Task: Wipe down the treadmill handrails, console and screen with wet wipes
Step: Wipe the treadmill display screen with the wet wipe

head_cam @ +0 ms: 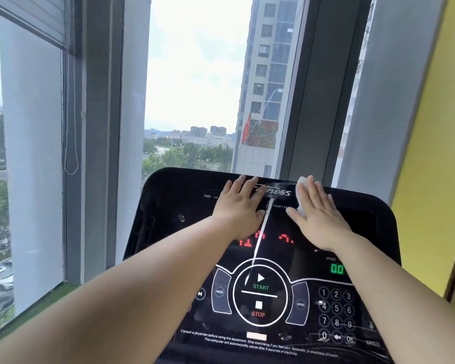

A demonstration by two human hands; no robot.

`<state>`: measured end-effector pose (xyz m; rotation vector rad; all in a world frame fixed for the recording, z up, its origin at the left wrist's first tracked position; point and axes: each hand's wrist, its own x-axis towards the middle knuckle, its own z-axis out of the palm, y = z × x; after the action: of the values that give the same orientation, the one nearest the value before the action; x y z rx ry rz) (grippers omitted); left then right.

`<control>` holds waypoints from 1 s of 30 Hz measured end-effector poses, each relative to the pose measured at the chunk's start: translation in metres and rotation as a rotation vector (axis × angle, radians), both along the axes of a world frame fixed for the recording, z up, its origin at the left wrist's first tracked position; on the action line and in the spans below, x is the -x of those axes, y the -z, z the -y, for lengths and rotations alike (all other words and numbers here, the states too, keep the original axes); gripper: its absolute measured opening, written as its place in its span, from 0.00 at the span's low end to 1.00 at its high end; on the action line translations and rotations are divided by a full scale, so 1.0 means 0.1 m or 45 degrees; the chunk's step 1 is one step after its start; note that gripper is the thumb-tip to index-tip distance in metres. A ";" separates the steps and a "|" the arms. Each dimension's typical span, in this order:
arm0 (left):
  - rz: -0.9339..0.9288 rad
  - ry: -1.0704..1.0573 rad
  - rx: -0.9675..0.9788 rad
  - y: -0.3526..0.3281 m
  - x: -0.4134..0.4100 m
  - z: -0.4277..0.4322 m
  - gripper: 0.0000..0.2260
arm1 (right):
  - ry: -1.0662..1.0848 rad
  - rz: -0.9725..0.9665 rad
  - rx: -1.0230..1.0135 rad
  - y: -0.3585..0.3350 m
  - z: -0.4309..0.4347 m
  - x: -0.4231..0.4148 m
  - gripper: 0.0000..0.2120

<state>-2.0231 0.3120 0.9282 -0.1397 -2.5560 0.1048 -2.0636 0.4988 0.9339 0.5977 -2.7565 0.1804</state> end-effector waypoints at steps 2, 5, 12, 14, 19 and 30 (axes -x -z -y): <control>0.004 -0.021 0.003 0.01 0.01 -0.03 0.27 | 0.070 -0.028 0.052 0.03 0.06 0.00 0.35; -0.013 -0.072 0.017 0.04 0.02 -0.09 0.28 | 0.049 -0.065 0.013 0.14 0.15 -0.03 0.35; -0.049 -0.133 0.071 0.11 0.05 -0.16 0.29 | 0.001 -0.059 0.041 0.10 -0.05 0.02 0.32; -0.062 -0.133 0.074 0.11 0.06 -0.16 0.30 | 0.106 -0.118 0.123 0.15 0.11 0.02 0.35; -0.074 -0.149 0.094 0.13 0.07 -0.17 0.30 | 0.009 -0.101 0.048 0.15 0.03 0.03 0.33; -0.086 -0.160 0.085 0.14 0.08 -0.18 0.31 | -0.012 -0.066 -0.004 0.08 -0.06 0.03 0.33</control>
<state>-2.0306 0.3301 0.9141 -0.0013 -2.4934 0.2393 -2.0666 0.5053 0.9264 0.6078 -2.7047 0.1600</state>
